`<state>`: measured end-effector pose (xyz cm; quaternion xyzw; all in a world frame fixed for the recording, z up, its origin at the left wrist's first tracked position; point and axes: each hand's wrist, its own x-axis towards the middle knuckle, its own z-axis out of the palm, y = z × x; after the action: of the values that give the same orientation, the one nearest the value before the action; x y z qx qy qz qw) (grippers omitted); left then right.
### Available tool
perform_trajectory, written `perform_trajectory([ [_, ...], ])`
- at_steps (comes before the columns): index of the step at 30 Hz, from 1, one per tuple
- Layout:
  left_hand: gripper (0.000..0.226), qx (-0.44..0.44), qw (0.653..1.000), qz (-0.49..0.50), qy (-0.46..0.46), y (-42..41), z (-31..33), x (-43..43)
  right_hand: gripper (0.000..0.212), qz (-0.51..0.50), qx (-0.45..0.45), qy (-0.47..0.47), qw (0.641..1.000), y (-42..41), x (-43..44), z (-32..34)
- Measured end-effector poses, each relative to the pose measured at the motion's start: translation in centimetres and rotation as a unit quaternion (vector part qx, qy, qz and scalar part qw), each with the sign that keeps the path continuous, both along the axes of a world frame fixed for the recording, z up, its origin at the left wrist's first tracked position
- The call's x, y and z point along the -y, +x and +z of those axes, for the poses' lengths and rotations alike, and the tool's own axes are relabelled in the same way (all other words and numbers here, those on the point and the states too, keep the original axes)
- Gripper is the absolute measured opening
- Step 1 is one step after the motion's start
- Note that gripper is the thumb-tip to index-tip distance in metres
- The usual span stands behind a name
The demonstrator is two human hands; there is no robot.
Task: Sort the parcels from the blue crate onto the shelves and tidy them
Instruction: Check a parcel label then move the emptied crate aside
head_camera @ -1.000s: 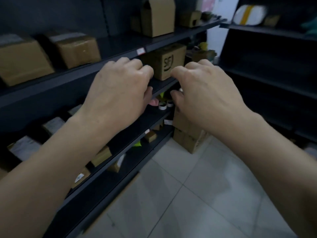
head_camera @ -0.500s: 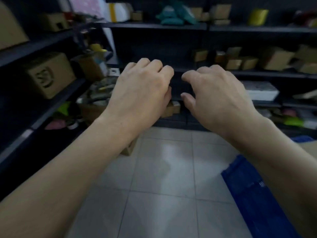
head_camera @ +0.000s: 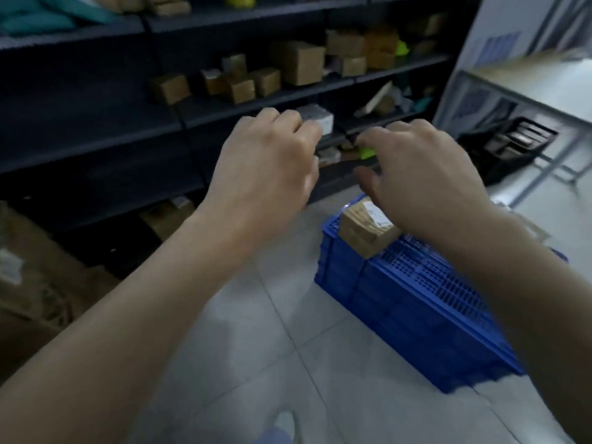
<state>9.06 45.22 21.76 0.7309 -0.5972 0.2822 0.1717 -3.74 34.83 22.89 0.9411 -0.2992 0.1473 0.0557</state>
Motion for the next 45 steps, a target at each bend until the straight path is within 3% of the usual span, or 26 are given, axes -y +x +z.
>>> perform_trajectory([
  [8,0.019,-0.024,0.992,-0.118,0.033,1.9,-1.8,8.1,0.027,-0.140,-0.013,0.004,0.990,-1.1,5.9,-1.4],
  [19,0.021,-0.050,0.983,-0.170,0.043,1.6,-5.2,17.3,0.034,-0.206,-0.020,0.027,0.978,-2.7,12.7,-4.2],
  [34,0.023,-0.119,0.988,-0.060,0.075,-3.6,-8.5,31.4,0.033,-0.175,-0.062,0.079,0.979,-8.9,29.5,-7.1],
  [45,0.021,-0.162,0.979,-0.035,0.120,-0.4,-11.9,36.8,0.031,-0.154,-0.073,0.135,0.976,-5.6,35.2,-10.7],
])
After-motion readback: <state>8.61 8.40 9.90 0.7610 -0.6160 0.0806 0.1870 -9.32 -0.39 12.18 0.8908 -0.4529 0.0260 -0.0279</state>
